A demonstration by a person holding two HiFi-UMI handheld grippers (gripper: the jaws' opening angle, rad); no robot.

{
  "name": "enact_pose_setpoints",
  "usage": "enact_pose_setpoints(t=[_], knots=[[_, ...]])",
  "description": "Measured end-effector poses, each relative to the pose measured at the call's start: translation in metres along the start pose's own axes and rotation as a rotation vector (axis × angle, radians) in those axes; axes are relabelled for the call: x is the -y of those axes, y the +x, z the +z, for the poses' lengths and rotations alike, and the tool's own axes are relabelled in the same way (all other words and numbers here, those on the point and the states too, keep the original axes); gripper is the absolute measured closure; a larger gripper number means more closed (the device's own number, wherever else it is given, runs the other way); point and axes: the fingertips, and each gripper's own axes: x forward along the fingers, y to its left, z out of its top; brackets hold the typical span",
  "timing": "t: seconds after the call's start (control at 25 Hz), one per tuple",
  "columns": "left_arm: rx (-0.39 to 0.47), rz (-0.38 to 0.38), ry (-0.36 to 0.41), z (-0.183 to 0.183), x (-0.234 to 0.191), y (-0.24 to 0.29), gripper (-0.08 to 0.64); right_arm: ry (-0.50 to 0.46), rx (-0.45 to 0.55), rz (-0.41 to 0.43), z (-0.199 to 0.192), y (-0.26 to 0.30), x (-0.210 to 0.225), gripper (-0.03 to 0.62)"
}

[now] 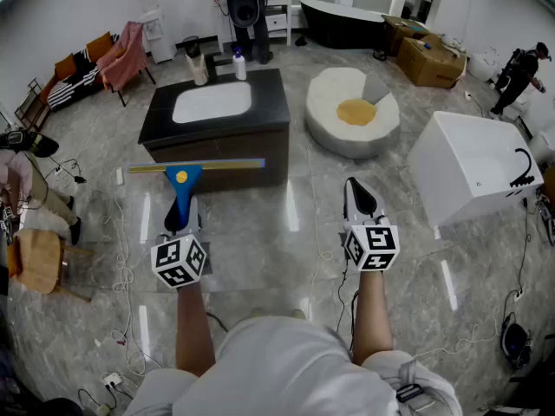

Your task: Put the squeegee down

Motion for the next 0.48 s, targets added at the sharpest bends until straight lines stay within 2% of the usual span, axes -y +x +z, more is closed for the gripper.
enact_pose_setpoints(t=[0.48], knots=[[-0.001,-0.012,0.022,0.003,0.013,-0.004,0.430,0.013,0.032,0.010,0.006,-0.011,0.005,0.589]])
